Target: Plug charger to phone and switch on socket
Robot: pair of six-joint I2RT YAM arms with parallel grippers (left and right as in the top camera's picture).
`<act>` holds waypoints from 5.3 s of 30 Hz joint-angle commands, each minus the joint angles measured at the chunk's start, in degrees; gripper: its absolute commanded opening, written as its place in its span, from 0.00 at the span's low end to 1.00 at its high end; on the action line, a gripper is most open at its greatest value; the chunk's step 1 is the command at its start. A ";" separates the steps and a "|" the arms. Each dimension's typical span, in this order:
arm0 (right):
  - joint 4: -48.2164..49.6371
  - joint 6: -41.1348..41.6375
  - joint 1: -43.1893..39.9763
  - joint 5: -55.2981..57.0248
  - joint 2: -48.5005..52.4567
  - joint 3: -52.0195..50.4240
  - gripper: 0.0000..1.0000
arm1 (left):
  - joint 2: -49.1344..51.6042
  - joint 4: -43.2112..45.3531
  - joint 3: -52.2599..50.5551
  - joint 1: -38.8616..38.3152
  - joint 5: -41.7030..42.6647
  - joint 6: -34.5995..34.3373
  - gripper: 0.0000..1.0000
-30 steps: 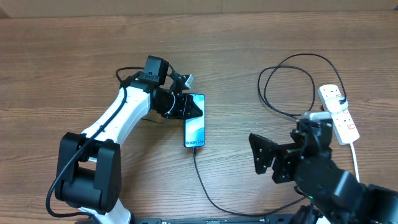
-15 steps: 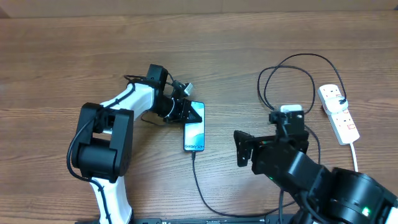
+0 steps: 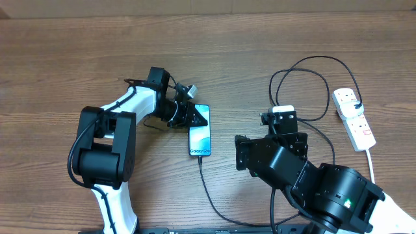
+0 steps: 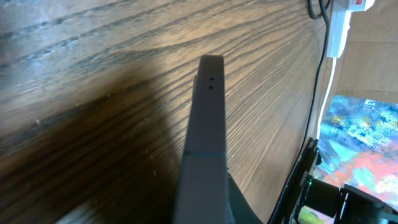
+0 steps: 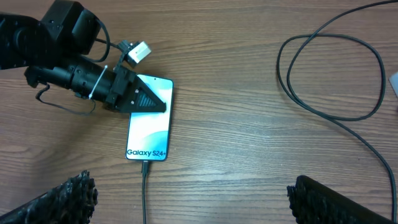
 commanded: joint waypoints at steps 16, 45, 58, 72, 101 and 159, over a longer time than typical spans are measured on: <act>0.57 0.42 -0.13 0.74 -0.31 0.68 1.00 | 1.68 0.48 0.87 -0.15 -4.52 -2.71 0.22; 0.57 0.42 -0.13 0.74 -0.31 0.68 1.00 | 1.68 1.90 0.87 -3.04 -12.90 -8.28 0.47; 0.61 0.42 -0.13 0.74 -0.31 0.68 1.00 | 1.70 -1.46 0.87 -3.04 -14.12 -0.55 0.46; 1.46 0.42 -0.13 0.74 -0.28 0.68 1.00 | 1.68 0.35 0.90 -3.26 -13.90 -2.19 0.58; 1.84 0.39 -0.13 0.74 -0.28 0.68 1.00 | 1.68 -2.21 0.90 -3.32 -15.96 -2.43 0.75; 1.60 0.39 -0.13 0.74 -0.28 0.68 1.00 | 1.68 -3.98 0.90 -3.67 -36.24 -8.59 1.00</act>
